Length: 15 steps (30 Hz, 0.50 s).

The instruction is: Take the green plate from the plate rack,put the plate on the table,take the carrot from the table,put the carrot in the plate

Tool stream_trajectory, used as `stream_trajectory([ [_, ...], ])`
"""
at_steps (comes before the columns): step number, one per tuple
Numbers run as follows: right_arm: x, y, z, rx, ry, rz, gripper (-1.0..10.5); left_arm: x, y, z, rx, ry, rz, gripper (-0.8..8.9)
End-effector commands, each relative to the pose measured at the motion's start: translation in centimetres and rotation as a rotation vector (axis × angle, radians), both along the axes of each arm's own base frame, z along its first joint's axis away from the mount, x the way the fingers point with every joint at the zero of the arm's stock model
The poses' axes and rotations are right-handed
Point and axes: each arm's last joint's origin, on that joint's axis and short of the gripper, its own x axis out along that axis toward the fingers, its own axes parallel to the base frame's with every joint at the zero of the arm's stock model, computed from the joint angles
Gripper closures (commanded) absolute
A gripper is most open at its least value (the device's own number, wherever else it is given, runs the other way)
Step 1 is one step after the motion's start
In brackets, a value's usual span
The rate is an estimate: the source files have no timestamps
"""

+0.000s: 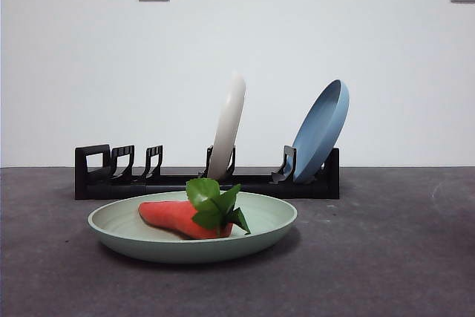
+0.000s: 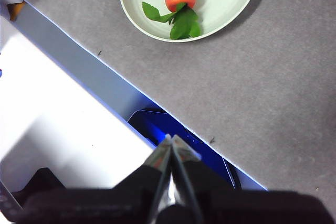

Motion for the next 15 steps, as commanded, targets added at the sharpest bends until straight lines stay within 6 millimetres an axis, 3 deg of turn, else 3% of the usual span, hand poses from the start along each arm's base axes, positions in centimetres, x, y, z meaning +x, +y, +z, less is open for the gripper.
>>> stream_trajectory([
  [1,0.0,0.03,-0.01,0.005,-0.003,-0.003,9.5,0.0,0.02,-0.76,-0.049,0.043,0.003,8.16],
  [15,0.0,0.03,-0.01,0.005,-0.003,-0.003,9.5,-0.04,0.02,-1.03,-0.049,0.071,0.004,8.16],
])
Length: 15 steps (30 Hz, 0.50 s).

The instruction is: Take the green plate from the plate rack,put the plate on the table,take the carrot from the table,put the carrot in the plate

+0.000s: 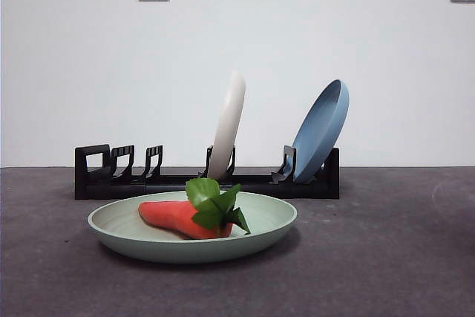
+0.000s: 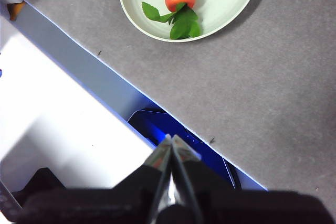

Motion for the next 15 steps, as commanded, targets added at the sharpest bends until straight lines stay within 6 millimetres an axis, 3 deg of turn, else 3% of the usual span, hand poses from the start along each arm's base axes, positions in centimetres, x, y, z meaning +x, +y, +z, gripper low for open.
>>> stream_trajectory([
  [1,0.0,0.0,0.0,0.006,-0.003,-0.003,9.5,0.1,0.0,-0.4,-0.007,0.007,-0.002,8.16],
  [12,0.0,0.0,0.0,0.007,-0.006,-0.002,9.5,0.1,0.0,-0.4,-0.007,0.007,-0.002,8.16],
  [15,0.2,-1.0,0.6,-0.027,-0.147,-0.032,9.5,0.1,0.0,-0.4,-0.007,0.007,-0.002,8.16],
])
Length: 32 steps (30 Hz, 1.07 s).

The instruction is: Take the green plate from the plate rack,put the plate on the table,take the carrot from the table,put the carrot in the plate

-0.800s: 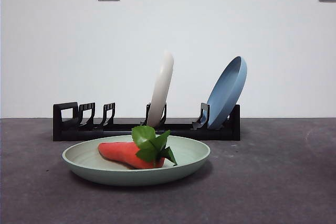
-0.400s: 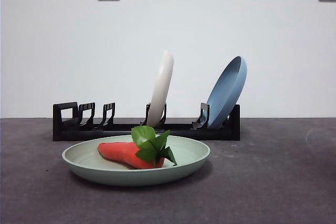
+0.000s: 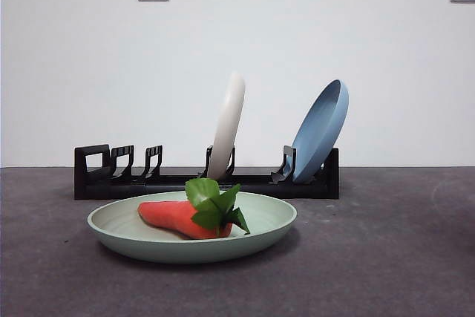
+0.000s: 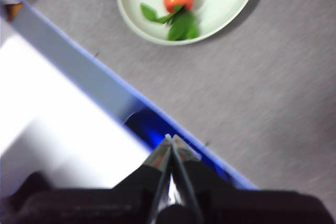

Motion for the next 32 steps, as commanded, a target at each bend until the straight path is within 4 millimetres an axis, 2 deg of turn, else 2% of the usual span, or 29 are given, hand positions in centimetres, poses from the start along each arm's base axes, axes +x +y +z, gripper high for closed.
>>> stream_trajectory([
  [1,0.2,-1.0,0.7,-0.01,-0.151,-0.044,9.5,0.1,0.0,-0.4,-0.008,0.007,-0.002,8.16],
  [5,0.6,-3.0,1.6,0.16,-0.353,-0.154,9.5,0.1,0.0,-0.4,-0.007,0.01,-0.002,8.16],
  [9,0.4,-5.5,0.4,0.233,-0.535,-0.323,9.5,0.1,0.0,-0.4,-0.007,0.01,-0.002,8.16],
  [12,0.2,-6.8,-1.9,0.232,-0.658,-0.416,9.5,0.1,0.0,-0.4,-0.007,0.01,-0.002,8.16],
  [17,-0.2,-8.0,-7.2,0.256,-0.829,-0.519,9.5,0.1,0.0,-0.4,-0.007,0.01,-0.002,8.16],
  [23,-0.4,-8.4,-12.7,0.266,-0.851,-0.561,9.5,0.1,0.0,-0.4,-0.007,0.01,-0.002,8.16],
  [27,-0.4,-8.4,-14.6,0.273,-0.824,-0.57,9.5,0.1,0.0,-0.4,-0.008,0.01,-0.002,8.16],
  [32,-0.4,-8.4,-15.6,0.268,-0.792,-0.575,9.5,0.1,0.0,-0.4,-0.007,0.01,-0.002,8.16],
])
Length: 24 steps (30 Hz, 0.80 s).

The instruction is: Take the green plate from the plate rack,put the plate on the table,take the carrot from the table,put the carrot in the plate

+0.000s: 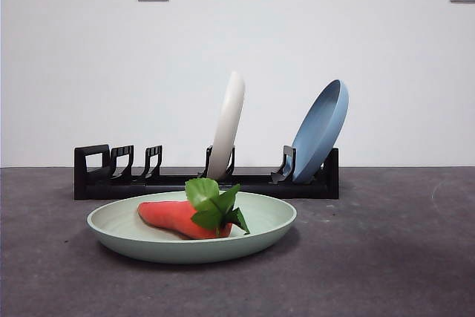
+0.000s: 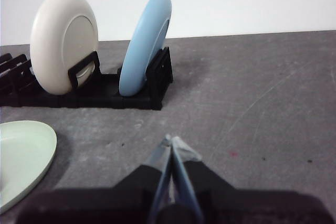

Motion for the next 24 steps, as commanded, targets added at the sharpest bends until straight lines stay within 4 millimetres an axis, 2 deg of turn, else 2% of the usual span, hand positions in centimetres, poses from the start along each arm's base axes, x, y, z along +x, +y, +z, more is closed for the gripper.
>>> stream_trajectory([
  [1,0.0,0.0,-0.5,0.012,0.019,-0.007,9.5,0.1,0.0,-0.4,-0.007,0.009,-0.002,8.16],
  [9,-0.1,0.0,-1.5,0.008,0.096,-0.008,9.5,0.1,0.0,-0.4,-0.007,0.009,-0.002,8.16],
  [13,-0.1,0.0,-1.5,0.073,0.111,-0.019,9.5,0.1,0.0,-0.4,-0.007,0.009,-0.002,8.16],
  [24,-0.1,0.0,-1.6,0.073,0.116,-0.02,9.5,0.1,0.0,-0.4,-0.007,0.01,-0.002,8.16],
])
